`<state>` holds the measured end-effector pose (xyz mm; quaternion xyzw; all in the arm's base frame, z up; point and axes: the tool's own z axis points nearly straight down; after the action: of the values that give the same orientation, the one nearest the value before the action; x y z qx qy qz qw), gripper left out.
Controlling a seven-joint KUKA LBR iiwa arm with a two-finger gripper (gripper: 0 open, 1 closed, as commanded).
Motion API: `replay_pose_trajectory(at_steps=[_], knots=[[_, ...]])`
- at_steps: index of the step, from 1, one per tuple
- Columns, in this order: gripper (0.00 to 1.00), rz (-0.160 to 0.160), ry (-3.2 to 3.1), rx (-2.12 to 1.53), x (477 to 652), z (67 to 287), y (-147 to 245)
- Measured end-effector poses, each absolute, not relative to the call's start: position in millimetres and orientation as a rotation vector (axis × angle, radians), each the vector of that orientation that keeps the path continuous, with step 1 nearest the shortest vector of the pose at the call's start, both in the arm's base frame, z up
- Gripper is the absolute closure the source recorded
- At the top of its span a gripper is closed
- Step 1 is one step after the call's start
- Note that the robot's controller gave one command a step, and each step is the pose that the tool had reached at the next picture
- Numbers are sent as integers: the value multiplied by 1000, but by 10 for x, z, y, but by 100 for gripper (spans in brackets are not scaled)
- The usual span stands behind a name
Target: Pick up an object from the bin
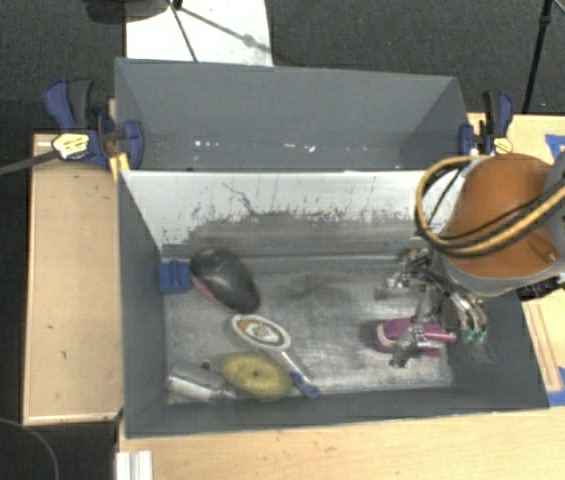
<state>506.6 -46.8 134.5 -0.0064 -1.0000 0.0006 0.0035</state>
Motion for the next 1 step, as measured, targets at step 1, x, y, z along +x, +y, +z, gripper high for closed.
replay_pose_trajectory(at_steps=[1], knots=[[0,-2,-3145,-173,5113,705,-792]])
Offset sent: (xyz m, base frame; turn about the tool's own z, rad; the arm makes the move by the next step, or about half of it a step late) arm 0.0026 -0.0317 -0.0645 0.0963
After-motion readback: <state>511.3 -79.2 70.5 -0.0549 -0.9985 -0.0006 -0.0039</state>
